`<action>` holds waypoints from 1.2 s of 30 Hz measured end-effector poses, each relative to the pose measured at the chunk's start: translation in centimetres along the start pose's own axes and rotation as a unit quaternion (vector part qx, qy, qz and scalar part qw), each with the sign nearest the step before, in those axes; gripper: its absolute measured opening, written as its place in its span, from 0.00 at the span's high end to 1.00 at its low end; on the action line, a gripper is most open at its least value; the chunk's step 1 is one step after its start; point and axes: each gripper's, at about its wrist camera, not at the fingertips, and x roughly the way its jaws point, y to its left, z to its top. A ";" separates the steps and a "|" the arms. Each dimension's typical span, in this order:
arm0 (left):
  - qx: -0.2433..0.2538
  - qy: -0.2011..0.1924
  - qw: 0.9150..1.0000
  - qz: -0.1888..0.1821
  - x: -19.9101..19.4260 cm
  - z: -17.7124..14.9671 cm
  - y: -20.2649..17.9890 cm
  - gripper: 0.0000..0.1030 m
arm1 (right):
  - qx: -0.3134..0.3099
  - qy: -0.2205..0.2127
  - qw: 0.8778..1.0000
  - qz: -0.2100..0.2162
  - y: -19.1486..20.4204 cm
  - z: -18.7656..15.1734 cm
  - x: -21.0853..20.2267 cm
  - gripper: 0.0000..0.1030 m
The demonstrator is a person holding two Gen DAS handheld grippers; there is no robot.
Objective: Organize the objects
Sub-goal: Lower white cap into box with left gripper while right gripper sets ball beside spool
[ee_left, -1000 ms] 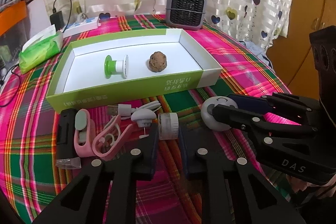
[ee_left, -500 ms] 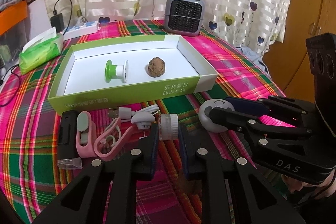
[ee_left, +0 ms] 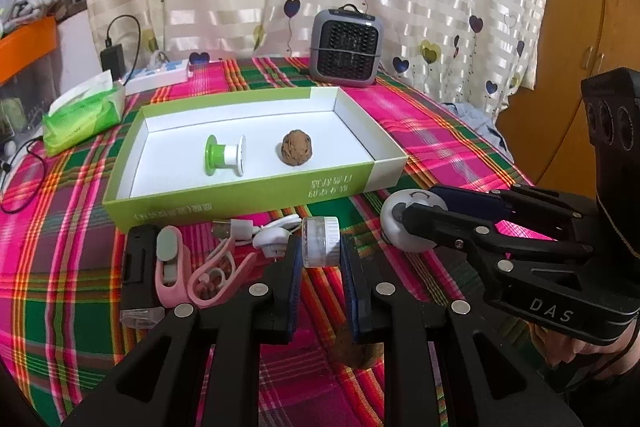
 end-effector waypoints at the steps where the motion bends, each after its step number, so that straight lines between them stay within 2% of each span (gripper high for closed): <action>1: 0.000 -0.002 1.000 0.001 -0.1 0.0 0.0 0.83 | 0.002 -0.004 1.000 -0.001 -0.1 0.0 -0.2 0.70; 28: -0.025 -0.028 0.999 0.016 -1.8 0.9 1.8 0.83 | -0.020 -0.009 1.000 0.015 1.9 1.2 -0.7 0.70; 36: -0.025 -0.024 0.999 0.019 -2.1 1.4 2.1 0.83 | -0.033 -0.013 0.999 0.018 2.5 2.1 -0.8 0.70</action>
